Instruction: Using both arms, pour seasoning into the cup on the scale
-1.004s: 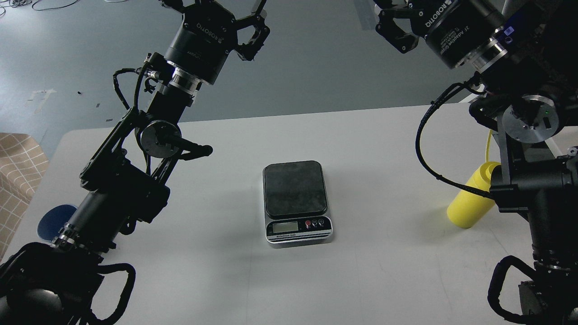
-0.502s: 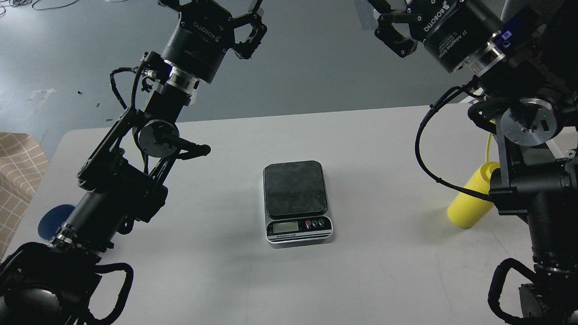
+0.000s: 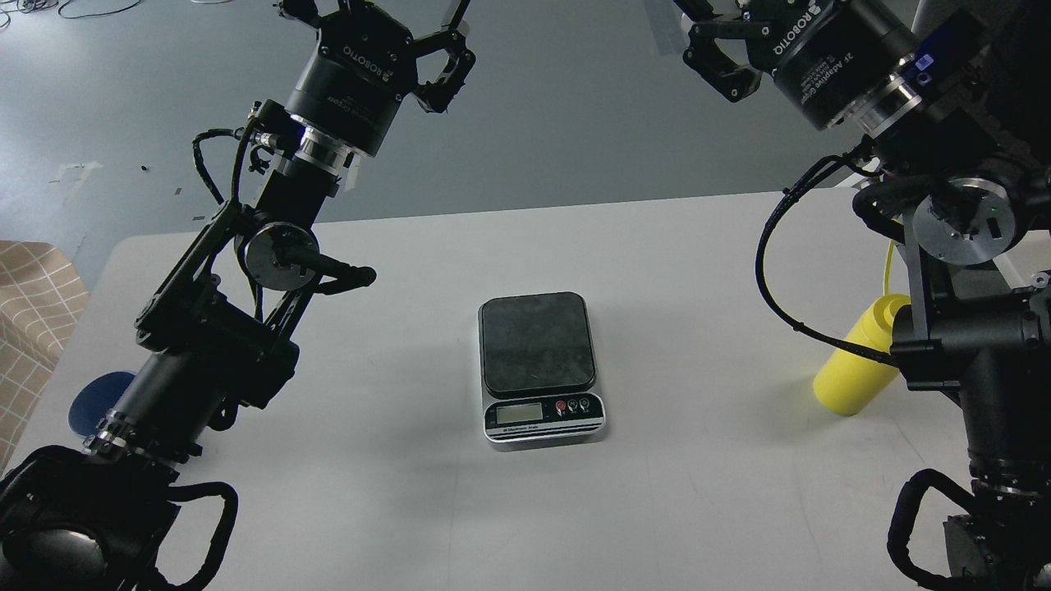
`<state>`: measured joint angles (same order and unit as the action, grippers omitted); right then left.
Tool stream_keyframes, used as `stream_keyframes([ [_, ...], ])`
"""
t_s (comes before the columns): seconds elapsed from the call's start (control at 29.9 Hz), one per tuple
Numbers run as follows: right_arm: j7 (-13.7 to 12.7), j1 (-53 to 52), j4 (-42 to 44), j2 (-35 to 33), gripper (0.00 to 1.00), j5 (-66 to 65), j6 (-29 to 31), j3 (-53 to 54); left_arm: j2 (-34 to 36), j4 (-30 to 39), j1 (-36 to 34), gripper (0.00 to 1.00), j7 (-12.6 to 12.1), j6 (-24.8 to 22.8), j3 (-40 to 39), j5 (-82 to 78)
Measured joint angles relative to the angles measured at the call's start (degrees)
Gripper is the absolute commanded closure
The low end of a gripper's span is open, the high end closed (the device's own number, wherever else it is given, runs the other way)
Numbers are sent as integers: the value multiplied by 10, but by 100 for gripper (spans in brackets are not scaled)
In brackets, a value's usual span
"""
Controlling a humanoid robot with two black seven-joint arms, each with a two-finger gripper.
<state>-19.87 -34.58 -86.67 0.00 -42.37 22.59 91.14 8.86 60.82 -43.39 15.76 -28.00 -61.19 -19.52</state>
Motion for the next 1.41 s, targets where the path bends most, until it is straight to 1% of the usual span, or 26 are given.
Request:
stream_keyframes([
  [1.41, -2, 1, -3, 0, 0, 0, 0, -1, 11, 0, 3, 2, 2, 0, -4, -1],
])
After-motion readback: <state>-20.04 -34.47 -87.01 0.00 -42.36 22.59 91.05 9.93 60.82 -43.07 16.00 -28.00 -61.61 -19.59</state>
